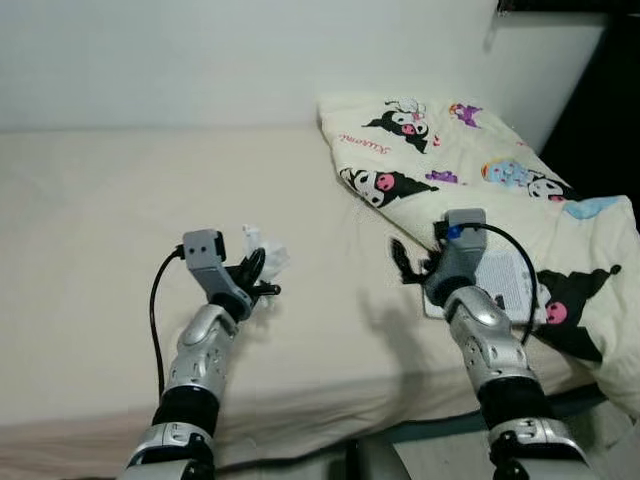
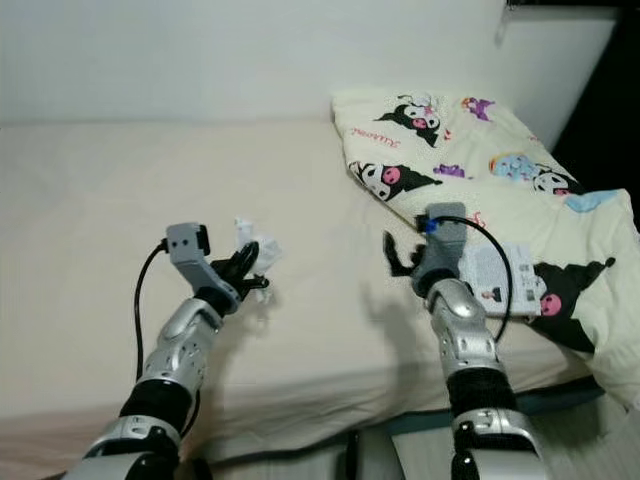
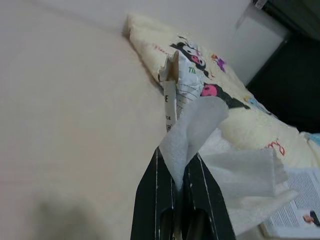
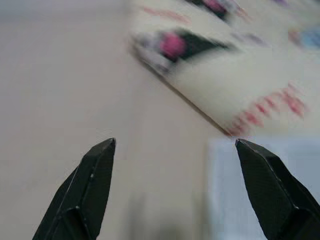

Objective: Clean up the room

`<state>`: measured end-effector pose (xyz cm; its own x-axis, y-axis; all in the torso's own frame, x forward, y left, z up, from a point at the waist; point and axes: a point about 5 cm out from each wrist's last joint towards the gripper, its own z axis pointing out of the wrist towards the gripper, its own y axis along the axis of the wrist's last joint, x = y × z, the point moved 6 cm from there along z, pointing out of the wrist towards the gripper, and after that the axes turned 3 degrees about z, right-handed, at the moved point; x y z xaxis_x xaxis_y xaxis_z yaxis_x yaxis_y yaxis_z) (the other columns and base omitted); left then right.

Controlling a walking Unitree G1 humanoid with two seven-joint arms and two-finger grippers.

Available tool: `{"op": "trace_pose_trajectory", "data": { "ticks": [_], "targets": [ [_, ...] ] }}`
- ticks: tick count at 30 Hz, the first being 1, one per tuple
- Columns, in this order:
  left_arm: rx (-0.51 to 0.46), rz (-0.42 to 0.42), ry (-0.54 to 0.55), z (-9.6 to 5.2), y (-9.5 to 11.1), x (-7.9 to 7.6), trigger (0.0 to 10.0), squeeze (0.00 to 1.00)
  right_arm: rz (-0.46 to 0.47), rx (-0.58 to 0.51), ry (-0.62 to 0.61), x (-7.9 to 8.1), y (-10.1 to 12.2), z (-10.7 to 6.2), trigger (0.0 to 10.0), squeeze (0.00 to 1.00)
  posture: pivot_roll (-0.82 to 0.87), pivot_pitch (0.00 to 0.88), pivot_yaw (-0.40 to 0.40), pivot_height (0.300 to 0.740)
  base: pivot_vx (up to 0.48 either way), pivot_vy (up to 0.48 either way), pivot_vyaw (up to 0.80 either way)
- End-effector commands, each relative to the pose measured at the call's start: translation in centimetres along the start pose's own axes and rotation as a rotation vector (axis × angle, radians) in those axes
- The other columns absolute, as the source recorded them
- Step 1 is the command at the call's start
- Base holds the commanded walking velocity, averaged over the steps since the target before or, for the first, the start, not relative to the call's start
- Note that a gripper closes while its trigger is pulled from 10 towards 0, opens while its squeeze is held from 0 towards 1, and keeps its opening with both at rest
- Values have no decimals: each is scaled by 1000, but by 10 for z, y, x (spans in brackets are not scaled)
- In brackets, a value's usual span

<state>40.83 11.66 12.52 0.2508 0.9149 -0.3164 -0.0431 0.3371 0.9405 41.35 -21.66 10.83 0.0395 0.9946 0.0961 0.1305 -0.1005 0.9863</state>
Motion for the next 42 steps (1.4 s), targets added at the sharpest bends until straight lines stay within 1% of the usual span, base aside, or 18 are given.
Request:
{"op": "trace_pose_trajectory", "data": {
  "ticks": [1, 3, 4, 6, 8, 9, 10, 12, 14, 15, 18, 21, 24, 28, 33, 38, 40, 42],
  "targets": [
    [32, 0, 6, -4, -9, 0, 10000, 0, 30, 43, -42, -10, -15, -3, 10000, 0, -72, 0, -78, 606, 0, 0, 0],
    [34, 5, 3, -5, -9, 0, 10000, 0, 45, 104, -93, -28, -39, -12, 10000, 0, -72, 0, -74, 606, 0, 0, 0],
    [34, 5, 3, -5, -9, 0, 10000, 0, 45, 104, -93, -28, -39, -12, 10000, 0, -72, 0, -74, 606, 0, 0, 0],
    [38, 14, 0, -6, -8, 0, 10000, 0, 40, 136, -133, -40, -52, -19, 10000, 0, -76, 0, -68, 606, 0, 0, 0],
    [38, 14, 0, -6, -8, 0, 10000, 0, 40, 136, -133, -40, -52, -19, 10000, 0, -76, 0, -68, 606, 0, 0, 0],
    [42, 18, -1, -6, -8, 0, 10000, 0, 44, 150, -159, -48, -58, -23, 10000, 0, -78, 0, -66, 606, 0, 0, 0],
    [46, 21, -1, -6, -9, 0, 10000, 0, 75, 158, -183, -56, -63, -28, 10000, 0, -80, 0, -61, 606, 0, 0, 0],
    [50, 23, -1, -6, -9, 0, 10000, 0, 97, 162, -199, -61, -67, -30, 10000, 0, -80, 0, -61, 606, 0, 0, 0],
    [56, 27, -7, -6, -10, -3, 10000, 0, 164, 170, -226, -70, -76, -37, 10000, 0, -79, 0, -53, 606, 0, 0, 0],
    [56, 27, -7, -6, -10, -3, 10000, 0, 164, 170, -226, -70, -76, -37, 10000, 0, -79, 0, -53, 606, 0, 0, 0],
    [64, 31, -16, -7, -11, -5, 10000, 0, 245, 187, -259, -80, -91, -46, 10000, 0, -75, 0, -46, 606, 0, 0, 0],
    [66, 32, -18, -7, -11, -6, 10000, 0, 259, 192, -269, -82, -95, -49, 10000, 0, -75, 0, -45, 606, 0, 0, 0],
    [76, 45, -23, -8, -11, -5, 10000, 0, 290, 247, -333, -97, -118, -65, 10000, 0, -69, 0, -38, 606, 0, 0, 0],
    [79, 51, -24, -8, -11, -4, 10000, 0, 310, 288, -358, -101, -130, -74, 10000, 0, -68, 0, -35, 596, 0, 0, 0],
    [90, 55, -26, -9, -12, -3, 10000, 0, 329, 277, -385, -110, -129, -77, 10000, 0, -70, 0, -29, 581, 0, 0, 0],
    [92, 54, -31, -10, -12, -4, 10000, 0, 342, 225, -401, -120, -116, -74, 10000, 0, -64, 0, -26, 566, 0, 0, 0],
    [87, 55, -37, -10, -10, -5, 10000, 0, 376, 167, -402, -127, -103, -71, 10000, 0, -61, 0, -24, 556, 0, 0, 0],
    [86, 56, -39, -10, -9, -5, 10000, 0, 390, 148, -401, -129, -99, -71, 10000, 0, -60, 0, -24, 551, 0, 0, 0]
  ]
}}
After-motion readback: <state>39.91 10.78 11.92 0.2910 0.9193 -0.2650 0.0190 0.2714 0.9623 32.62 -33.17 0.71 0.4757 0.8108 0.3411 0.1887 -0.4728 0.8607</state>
